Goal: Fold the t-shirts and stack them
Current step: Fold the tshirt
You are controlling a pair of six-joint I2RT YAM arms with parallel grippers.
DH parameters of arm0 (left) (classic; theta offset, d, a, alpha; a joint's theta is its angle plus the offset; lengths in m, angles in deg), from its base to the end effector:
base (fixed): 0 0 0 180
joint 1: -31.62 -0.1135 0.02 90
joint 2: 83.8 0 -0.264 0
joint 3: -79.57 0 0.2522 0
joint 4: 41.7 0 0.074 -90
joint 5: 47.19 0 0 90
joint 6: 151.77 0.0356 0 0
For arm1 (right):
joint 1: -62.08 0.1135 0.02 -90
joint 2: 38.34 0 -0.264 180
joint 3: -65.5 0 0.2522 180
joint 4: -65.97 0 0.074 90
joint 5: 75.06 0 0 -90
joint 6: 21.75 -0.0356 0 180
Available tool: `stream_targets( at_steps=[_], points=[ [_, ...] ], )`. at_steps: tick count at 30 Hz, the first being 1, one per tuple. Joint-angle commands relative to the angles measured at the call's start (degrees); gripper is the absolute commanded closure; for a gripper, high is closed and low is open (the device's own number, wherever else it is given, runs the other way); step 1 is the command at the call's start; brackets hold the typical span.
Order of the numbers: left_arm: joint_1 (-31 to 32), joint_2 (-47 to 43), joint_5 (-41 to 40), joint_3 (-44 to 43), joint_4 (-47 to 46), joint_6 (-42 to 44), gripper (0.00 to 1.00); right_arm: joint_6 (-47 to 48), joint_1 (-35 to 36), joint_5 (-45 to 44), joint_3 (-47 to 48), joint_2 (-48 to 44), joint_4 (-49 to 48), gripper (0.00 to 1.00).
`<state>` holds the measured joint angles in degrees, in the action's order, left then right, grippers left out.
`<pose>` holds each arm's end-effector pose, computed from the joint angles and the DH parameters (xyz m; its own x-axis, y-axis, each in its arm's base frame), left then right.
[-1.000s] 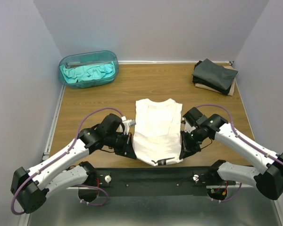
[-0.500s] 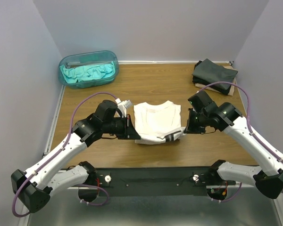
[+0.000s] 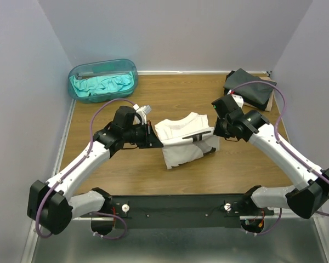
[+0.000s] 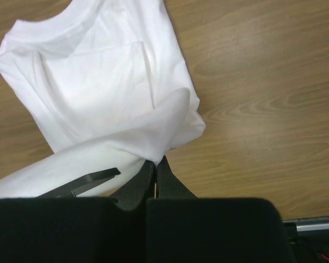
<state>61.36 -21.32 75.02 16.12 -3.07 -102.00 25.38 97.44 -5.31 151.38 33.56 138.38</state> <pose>0.1926 -0.1319 0.2883 -0.9127 -0.1079 -0.3941 0.2575 0.5968 -0.7599 0.2020 0.1282 0.3339 -0.7781 0.2305 -0.5843 0.1831 0.9731 0.1401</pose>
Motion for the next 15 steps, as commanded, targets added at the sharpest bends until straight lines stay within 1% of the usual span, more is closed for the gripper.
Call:
stream_targets(
  at_steps=[1,4,6,15],
  points=[
    [-1.8,4.7,3.3,-1.0,-3.2,6.0,1.0,4.4,-2.9,-6.7,2.8,3.2,-7.2,1.0],
    [-3.0,8.1,3.5,-2.1,-3.6,7.8,1.0,7.7,-5.5,-6.3,4.5,5.4,-9.5,1.0],
    [-4.1,10.3,3.9,-2.7,-4.5,9.0,1.0,9.9,-7.6,-4.5,5.3,7.5,-12.1,1.0],
    [-7.8,21.3,5.4,-6.9,-6.3,14.6,1.0,16.4,-12.4,1.2,9.8,16.9,-18.0,1.0]
  ],
)
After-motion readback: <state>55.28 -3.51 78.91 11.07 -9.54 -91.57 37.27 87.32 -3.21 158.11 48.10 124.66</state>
